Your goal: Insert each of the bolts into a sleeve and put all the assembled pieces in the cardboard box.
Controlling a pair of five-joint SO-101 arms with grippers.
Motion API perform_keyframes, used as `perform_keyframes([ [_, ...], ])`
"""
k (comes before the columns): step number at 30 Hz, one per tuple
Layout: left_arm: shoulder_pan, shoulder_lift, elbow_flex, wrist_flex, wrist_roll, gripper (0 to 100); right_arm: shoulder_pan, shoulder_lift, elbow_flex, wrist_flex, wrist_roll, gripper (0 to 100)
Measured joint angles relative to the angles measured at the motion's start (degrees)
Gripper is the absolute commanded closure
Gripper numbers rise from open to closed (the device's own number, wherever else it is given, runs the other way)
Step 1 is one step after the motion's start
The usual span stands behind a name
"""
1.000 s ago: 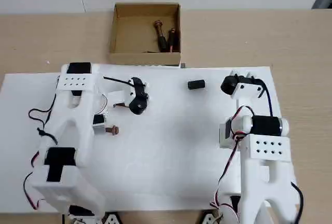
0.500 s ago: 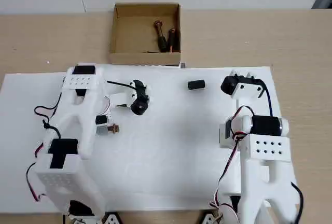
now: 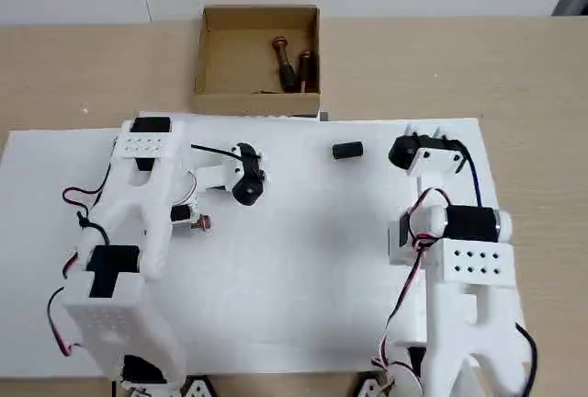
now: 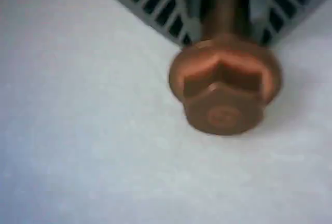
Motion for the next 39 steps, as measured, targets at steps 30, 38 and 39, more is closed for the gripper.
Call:
perform_keyframes([
  [30, 22.9, -56.4, 21.3, -12.3, 56.9, 100, 0.0, -33.7, -2.7, 5.5, -4.0, 99.5],
  [38, 22.9, -80.4, 43.3, -29.4, 78.2, 100, -3.5, -43.1, 13.6, -3.3, -4.0, 99.5],
  [39, 22.9, -82.6, 45.3, -30.4, 79.4, 100, -4.7, -43.9, 15.3, -4.7, -4.1, 99.6],
])
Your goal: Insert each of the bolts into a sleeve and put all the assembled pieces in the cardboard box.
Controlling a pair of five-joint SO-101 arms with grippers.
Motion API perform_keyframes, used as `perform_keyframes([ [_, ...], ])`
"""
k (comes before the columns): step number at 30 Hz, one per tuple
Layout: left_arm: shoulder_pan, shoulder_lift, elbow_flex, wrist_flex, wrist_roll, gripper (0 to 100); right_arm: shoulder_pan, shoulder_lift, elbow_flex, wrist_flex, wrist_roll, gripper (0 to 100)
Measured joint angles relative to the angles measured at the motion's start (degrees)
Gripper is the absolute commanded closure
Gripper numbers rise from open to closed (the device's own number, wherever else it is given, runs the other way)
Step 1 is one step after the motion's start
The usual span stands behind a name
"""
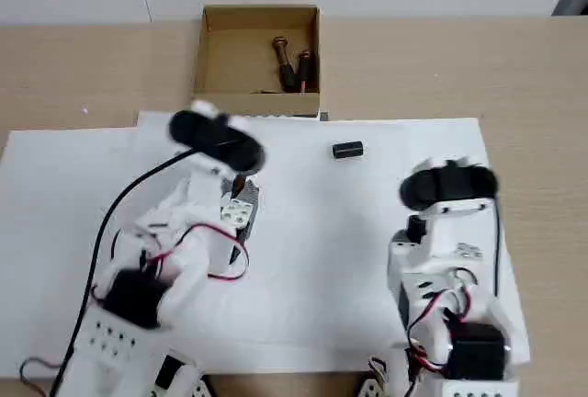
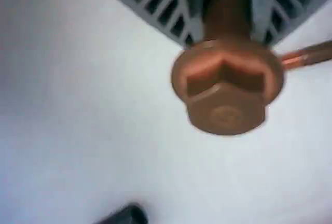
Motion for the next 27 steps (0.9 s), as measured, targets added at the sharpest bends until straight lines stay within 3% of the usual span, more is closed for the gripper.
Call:
perform_keyframes([
  [10, 0.0, -17.1, 14.9, -7.3, 14.1, 100, -14.2, -11.5, 13.1, -12.3, -0.1, 99.6],
  [20, 0.0, -37.2, 27.7, -9.3, 15.7, 100, -26.8, -19.7, 21.9, -20.2, -0.1, 99.6],
  [24, 0.0, -38.4, 28.2, -10.6, 16.5, 100, -30.2, -19.7, 24.0, -24.1, -0.1, 99.6],
  [27, 0.0, -38.5, 28.2, -13.0, 21.2, 100, -32.3, -19.7, 25.8, -27.9, -0.1, 99.6],
])
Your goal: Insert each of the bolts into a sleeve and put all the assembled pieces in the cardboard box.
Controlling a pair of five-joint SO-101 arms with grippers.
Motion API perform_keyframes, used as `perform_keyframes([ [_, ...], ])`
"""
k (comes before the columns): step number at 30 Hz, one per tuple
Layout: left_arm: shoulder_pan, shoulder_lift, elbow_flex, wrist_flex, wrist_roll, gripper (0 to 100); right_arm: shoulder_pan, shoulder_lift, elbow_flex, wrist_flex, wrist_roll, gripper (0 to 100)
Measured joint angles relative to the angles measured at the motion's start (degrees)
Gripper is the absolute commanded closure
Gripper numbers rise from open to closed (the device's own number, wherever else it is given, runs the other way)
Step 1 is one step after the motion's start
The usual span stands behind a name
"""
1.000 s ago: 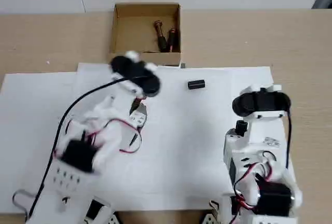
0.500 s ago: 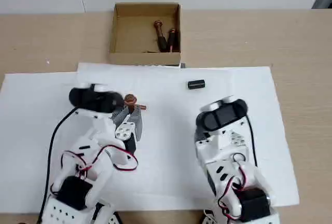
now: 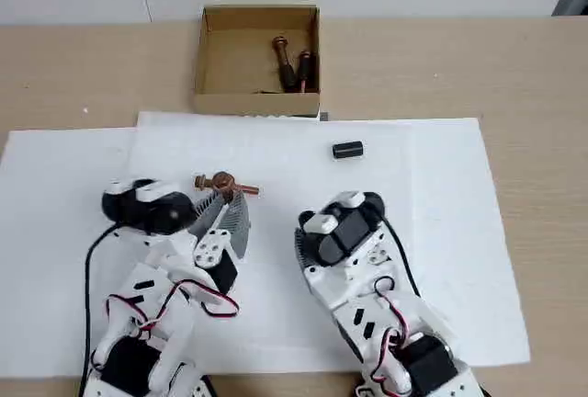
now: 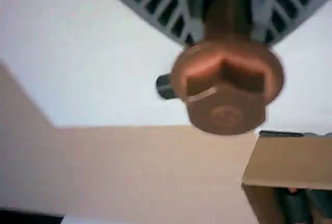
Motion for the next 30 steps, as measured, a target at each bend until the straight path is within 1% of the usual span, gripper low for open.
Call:
perform_keyframes([
  [3, 0.0, 0.0, 0.3, -3.7, 4.6, 100, -1.8, -0.1, 2.1, -4.0, 0.0, 99.6],
  [7, 0.1, 0.0, 0.4, -6.6, 6.5, 100, -3.5, 0.0, 3.6, -7.1, 0.0, 99.5],
  [9, 0.4, 0.0, 0.4, -7.2, 6.7, 100, -4.5, -0.1, 4.0, -7.8, 0.4, 99.6],
  [11, 0.5, 0.0, 0.4, -7.2, 6.9, 100, -5.7, 0.0, 5.1, -7.9, 3.7, 99.6],
  [15, 3.5, 0.0, 0.4, -7.2, 6.9, 100, -6.5, 0.0, 6.2, -10.1, 6.3, 99.6],
  [18, 6.0, 0.0, 0.4, -7.2, 6.9, 100, -6.5, 0.0, 6.2, -10.5, 6.7, 99.6],
  [26, 6.7, 0.0, 0.5, -7.2, 6.9, 100, -6.5, 0.0, 6.2, -10.5, 6.7, 99.6],
  [30, 6.6, 0.0, 2.7, -7.2, 6.9, 100, -6.5, 0.0, 6.2, -10.5, 7.6, 99.6],
])
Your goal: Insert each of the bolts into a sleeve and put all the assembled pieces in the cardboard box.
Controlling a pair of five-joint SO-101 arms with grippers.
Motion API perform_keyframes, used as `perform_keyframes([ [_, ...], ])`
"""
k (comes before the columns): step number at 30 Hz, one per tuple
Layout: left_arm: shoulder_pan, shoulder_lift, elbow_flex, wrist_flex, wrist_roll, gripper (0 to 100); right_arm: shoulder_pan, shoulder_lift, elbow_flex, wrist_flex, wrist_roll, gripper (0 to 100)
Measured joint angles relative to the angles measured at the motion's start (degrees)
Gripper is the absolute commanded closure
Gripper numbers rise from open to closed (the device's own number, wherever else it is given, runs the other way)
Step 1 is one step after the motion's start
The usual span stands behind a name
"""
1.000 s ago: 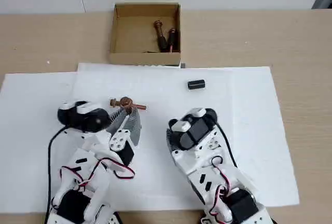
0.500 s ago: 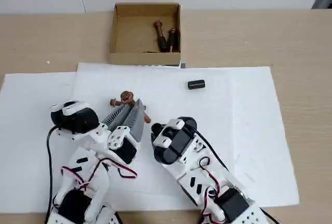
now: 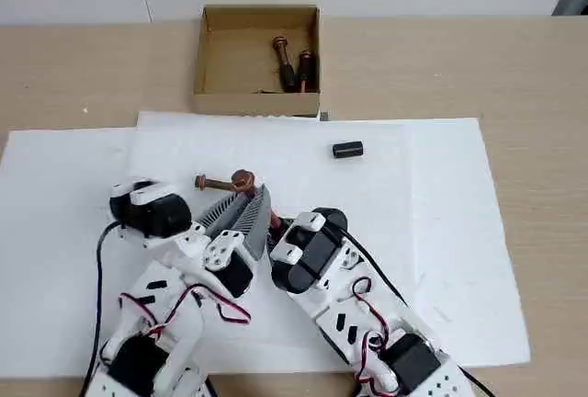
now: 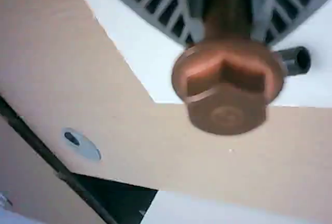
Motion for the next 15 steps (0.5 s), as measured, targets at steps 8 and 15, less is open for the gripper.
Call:
perform_keyframes([
  [8, 1.1, -0.4, 2.5, -0.1, 0.0, 100, 0.0, 0.1, 0.1, 0.1, 2.5, 99.6],
  [15, 6.8, -0.1, 3.5, 5.2, -0.5, 100, 0.1, 0.1, 0.1, 0.1, 2.7, 99.6],
])
